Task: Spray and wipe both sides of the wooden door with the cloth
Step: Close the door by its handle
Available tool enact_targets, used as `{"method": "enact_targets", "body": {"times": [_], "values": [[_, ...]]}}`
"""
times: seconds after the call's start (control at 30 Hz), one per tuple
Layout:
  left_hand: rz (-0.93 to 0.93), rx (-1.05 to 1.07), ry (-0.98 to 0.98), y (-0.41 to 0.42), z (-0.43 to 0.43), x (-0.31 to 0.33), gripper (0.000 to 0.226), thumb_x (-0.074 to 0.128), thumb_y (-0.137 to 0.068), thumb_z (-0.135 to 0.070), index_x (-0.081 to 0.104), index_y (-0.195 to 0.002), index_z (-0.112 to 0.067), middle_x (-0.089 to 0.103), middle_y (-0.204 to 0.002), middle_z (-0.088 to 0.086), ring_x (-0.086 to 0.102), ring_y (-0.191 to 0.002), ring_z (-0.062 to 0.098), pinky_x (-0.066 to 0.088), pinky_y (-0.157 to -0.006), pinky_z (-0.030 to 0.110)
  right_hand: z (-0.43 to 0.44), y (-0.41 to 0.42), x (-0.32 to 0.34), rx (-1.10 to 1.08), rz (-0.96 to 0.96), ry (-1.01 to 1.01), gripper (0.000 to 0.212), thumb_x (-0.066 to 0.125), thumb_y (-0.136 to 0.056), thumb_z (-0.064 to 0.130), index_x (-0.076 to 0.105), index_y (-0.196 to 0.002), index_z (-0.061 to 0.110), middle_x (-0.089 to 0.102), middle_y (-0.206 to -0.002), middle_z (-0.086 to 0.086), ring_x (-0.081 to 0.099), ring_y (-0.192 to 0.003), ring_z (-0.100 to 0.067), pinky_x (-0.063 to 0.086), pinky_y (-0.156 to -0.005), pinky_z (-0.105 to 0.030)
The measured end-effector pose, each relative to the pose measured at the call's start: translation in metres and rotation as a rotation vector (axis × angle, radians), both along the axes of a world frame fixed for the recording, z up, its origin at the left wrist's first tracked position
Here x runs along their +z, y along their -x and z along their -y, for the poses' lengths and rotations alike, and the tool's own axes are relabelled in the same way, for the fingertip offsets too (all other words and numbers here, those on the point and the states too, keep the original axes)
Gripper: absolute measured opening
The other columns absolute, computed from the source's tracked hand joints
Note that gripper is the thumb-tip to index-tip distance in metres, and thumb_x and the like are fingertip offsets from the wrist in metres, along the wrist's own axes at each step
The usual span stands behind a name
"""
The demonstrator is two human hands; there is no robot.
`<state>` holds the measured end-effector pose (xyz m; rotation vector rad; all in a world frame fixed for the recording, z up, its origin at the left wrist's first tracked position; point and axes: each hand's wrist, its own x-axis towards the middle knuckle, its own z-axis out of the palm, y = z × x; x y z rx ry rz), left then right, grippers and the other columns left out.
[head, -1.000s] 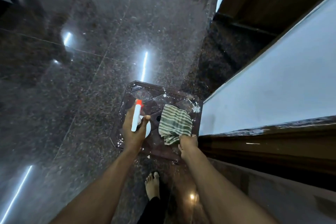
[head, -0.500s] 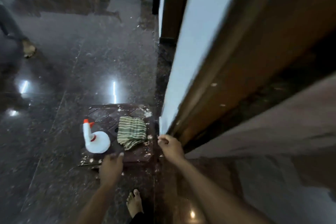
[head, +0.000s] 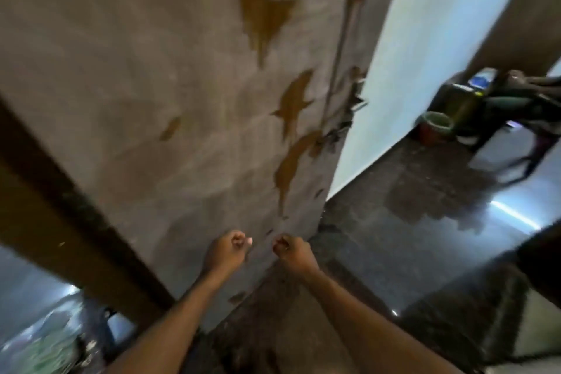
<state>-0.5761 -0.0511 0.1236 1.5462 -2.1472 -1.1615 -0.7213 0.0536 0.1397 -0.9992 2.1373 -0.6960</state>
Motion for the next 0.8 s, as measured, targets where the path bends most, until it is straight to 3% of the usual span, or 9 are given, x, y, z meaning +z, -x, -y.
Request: {"method": "enact_targets", "body": {"times": [0.17, 0.37, 0.53, 0.6, 0.7, 0.8], "values": [[0.008, -0.159, 0.223, 0.163, 0.027, 0.079, 0.028, 0.062, -0.083, -0.039, 0.063, -0.100, -0.016, 0.069, -0.101, 0.007, 0.063, -0.097, 0.028, 0.047, -0.079, 0.032, -0.030, 0.105, 0.035, -0.222, -0.009, 0.052, 0.024, 0.052, -0.092, 0.029, 0.069, -0.095, 0.012, 0.071, -0.102, -0.013, 0.066, -0.099, -0.030, 0.051, -0.080, -0.033], [0.005, -0.277, 0.426, 0.339, 0.061, 0.132, 0.046, 0.058, -0.084, -0.038, 0.054, -0.118, -0.008, 0.056, -0.125, 0.018, 0.050, -0.117, 0.037, 0.041, -0.096, 0.039, -0.054, 0.203, 0.057, -0.305, -0.060, -0.004, 0.024, 0.049, -0.093, 0.029, 0.071, -0.098, 0.018, 0.070, -0.102, -0.004, 0.065, -0.092, -0.021, 0.055, -0.085, -0.041], [0.021, -0.254, 0.565, 0.453, 0.095, 0.156, 0.056, 0.055, -0.084, -0.033, 0.042, -0.126, 0.002, 0.042, -0.135, 0.024, 0.038, -0.126, 0.040, 0.035, -0.104, 0.047, -0.048, 0.277, 0.069, -0.349, -0.180, -0.073, 0.023, 0.051, -0.094, 0.035, 0.067, -0.091, 0.018, 0.069, -0.097, -0.005, 0.065, -0.088, -0.023, 0.056, -0.078, -0.039], [0.026, -0.294, 0.532, 0.495, 0.110, 0.156, 0.056, 0.053, -0.086, -0.031, 0.041, -0.129, 0.003, 0.042, -0.134, 0.025, 0.039, -0.125, 0.041, 0.034, -0.103, 0.047, -0.039, 0.307, 0.078, -0.383, -0.276, -0.046, 0.026, 0.050, -0.096, 0.038, 0.067, -0.098, 0.019, 0.068, -0.103, -0.003, 0.064, -0.092, -0.023, 0.056, -0.079, -0.040], [0.123, -0.371, 0.334, 0.545, 0.128, 0.135, 0.044, 0.043, -0.090, -0.024, 0.051, -0.126, 0.000, 0.048, -0.134, 0.023, 0.046, -0.122, 0.040, 0.038, -0.101, 0.041, -0.026, 0.340, 0.091, -0.370, -0.514, -0.022, 0.033, 0.049, -0.097, 0.042, 0.063, -0.118, 0.021, 0.060, -0.118, -0.004, 0.059, -0.106, -0.024, 0.054, -0.084, -0.042], [0.247, -0.280, 0.190, 0.573, 0.133, 0.117, 0.039, 0.040, -0.096, -0.017, 0.048, -0.129, 0.003, 0.050, -0.134, 0.022, 0.049, -0.121, 0.037, 0.040, -0.102, 0.042, -0.024, 0.364, 0.094, -0.358, -0.704, -0.023, 0.034, 0.051, -0.096, 0.042, 0.062, -0.120, 0.020, 0.061, -0.116, -0.004, 0.058, -0.106, -0.025, 0.051, -0.081, -0.040]]}}
